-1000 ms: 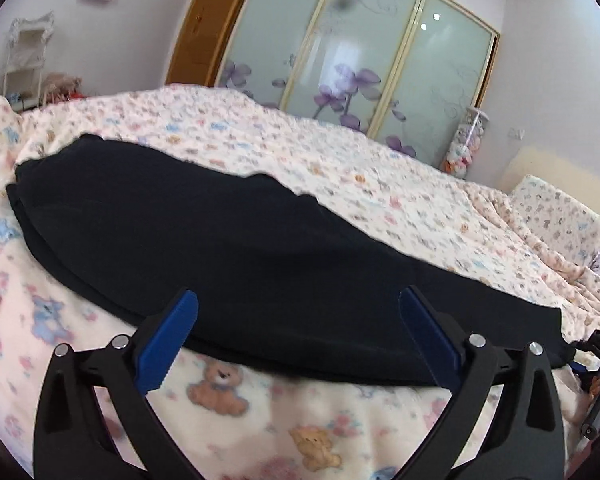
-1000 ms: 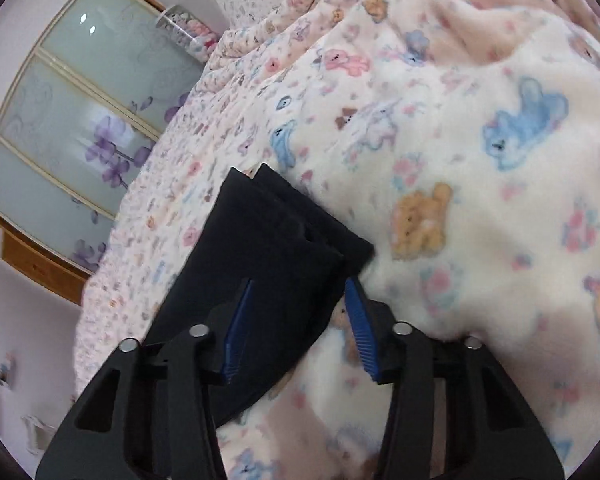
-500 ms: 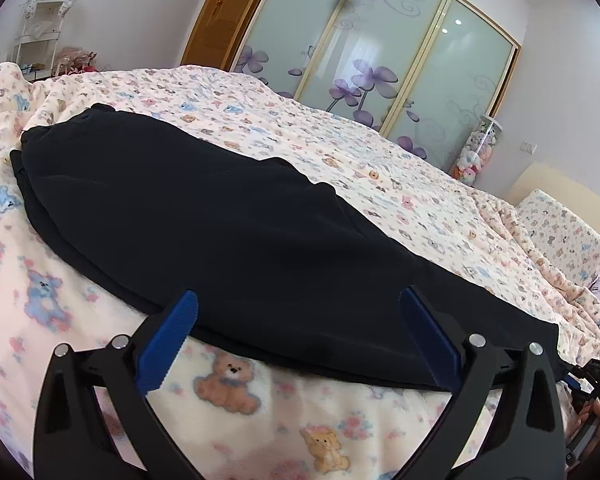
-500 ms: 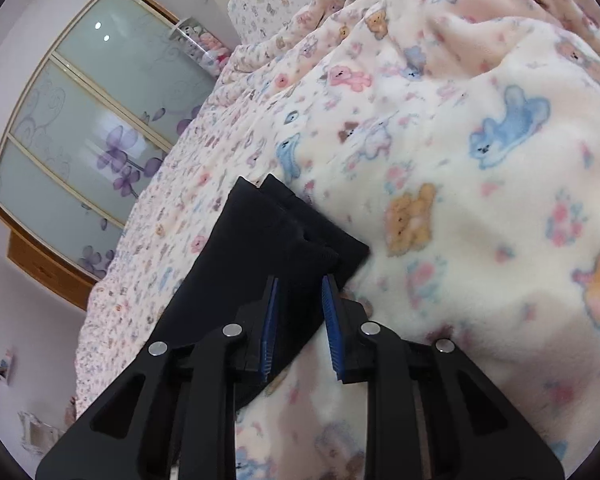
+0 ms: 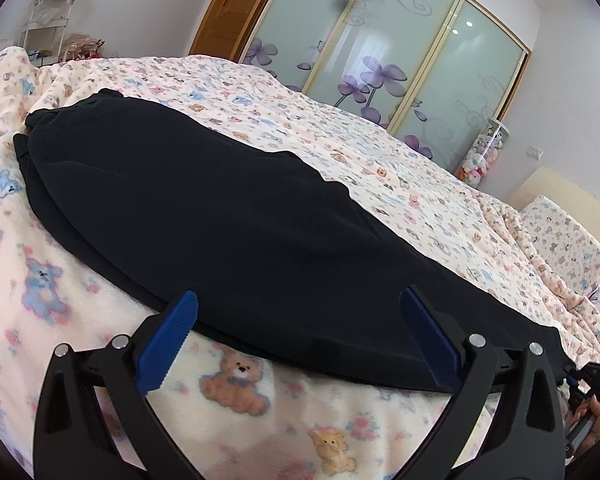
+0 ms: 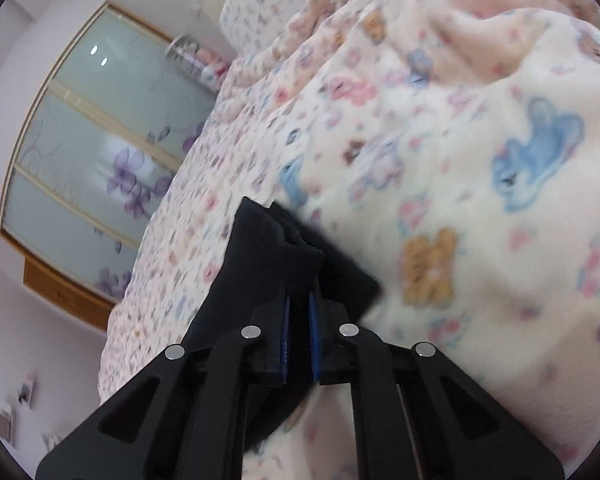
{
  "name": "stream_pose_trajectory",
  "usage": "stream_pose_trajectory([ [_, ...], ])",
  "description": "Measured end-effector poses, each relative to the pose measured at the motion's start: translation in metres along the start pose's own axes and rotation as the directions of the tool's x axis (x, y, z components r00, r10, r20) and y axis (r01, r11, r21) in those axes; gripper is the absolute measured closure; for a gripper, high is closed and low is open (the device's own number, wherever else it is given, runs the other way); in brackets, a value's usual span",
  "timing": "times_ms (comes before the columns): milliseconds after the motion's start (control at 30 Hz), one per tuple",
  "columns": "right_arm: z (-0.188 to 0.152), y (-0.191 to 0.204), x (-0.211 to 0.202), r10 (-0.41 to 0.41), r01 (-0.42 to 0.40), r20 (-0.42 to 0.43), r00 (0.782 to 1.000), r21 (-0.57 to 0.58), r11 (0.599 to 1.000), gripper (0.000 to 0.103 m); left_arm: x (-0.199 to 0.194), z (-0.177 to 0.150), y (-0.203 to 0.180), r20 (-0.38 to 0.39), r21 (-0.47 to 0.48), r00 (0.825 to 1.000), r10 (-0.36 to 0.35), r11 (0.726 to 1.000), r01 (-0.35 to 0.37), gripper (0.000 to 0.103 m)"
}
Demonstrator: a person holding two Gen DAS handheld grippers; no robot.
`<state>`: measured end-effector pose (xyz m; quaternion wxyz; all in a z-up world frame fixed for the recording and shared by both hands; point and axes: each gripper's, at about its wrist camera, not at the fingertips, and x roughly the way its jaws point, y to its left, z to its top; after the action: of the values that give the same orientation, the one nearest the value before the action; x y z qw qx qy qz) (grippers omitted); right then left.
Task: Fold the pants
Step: 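Hold the folded trouser end in the right gripper above the bed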
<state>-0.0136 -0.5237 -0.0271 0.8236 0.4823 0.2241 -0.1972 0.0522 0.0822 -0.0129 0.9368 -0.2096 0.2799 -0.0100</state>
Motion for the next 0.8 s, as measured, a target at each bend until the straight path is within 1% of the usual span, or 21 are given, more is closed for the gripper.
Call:
stream_pose_trajectory([
  [33, -0.005, -0.003, 0.008, -0.041, 0.040, -0.030, 0.999, -0.031, 0.999, 0.095, 0.000, 0.000, 0.000, 0.000, -0.001, 1.000, 0.000, 1.000, 0.000, 0.002],
  [67, -0.006, -0.003, 0.010, -0.050, 0.048, -0.038, 0.998, -0.056, 0.997, 0.096, 0.000, 0.000, 0.000, -0.001, -0.001, 1.000, 0.000, 1.000, 0.000, 0.002],
  [100, -0.007, -0.002, 0.008, -0.047, 0.044, -0.041, 0.998, -0.074, 0.996, 0.096, 0.000, 0.000, 0.000, -0.002, 0.001, 1.000, -0.002, 1.000, 0.002, 0.002],
  [133, -0.005, -0.002, 0.005, -0.034, 0.031, -0.049, 0.998, -0.065, 0.997, 0.094, 0.000, 0.000, 0.001, -0.005, 0.002, 1.000, -0.004, 1.000, 0.004, 0.002],
  [200, 0.000, -0.003, -0.002, -0.007, 0.006, -0.070, 0.998, -0.024, 1.000, 0.089, 0.000, 0.001, 0.001, -0.006, 0.004, 1.000, -0.004, 1.000, 0.004, 0.002],
  [233, 0.002, -0.005, -0.008, 0.000, -0.001, -0.063, 0.998, -0.007, 1.000, 0.086, 0.000, 0.001, 0.001, -0.006, 0.002, 1.000, -0.005, 1.000, 0.005, 0.002],
  [267, 0.004, -0.005, -0.013, 0.001, -0.001, -0.054, 0.999, 0.000, 1.000, 0.078, 0.000, 0.000, 0.001, -0.006, -0.001, 1.000, -0.006, 1.000, 0.006, 0.002],
  [300, 0.005, -0.005, -0.017, 0.007, -0.006, -0.049, 0.999, 0.005, 1.000, 0.067, 0.000, 0.000, 0.001, -0.006, -0.003, 1.000, -0.005, 1.000, 0.005, 0.002],
  [333, 0.006, -0.005, -0.020, 0.015, -0.015, -0.051, 0.999, 0.008, 1.000, 0.064, 0.000, 0.000, 0.001, -0.006, -0.005, 1.000, -0.006, 1.000, 0.006, 0.002],
  [467, 0.003, -0.005, -0.015, -0.020, 0.022, -0.112, 0.994, 0.015, 1.000, 0.064, 0.000, 0.001, 0.001, -0.007, 0.002, 1.000, -0.005, 1.000, 0.005, 0.002],
  [633, 0.005, -0.004, -0.001, -0.091, 0.094, -0.137, 0.986, 0.014, 0.996, 0.064, 0.000, 0.001, -0.001, -0.003, 0.020, 1.000, 0.003, 1.000, -0.003, 0.002],
  [800, 0.010, -0.003, 0.014, -0.083, 0.088, -0.146, 0.986, 0.027, 0.996, 0.064, 0.001, 0.001, -0.004, -0.009, 0.029, 1.000, 0.006, 1.000, -0.006, 0.002],
])
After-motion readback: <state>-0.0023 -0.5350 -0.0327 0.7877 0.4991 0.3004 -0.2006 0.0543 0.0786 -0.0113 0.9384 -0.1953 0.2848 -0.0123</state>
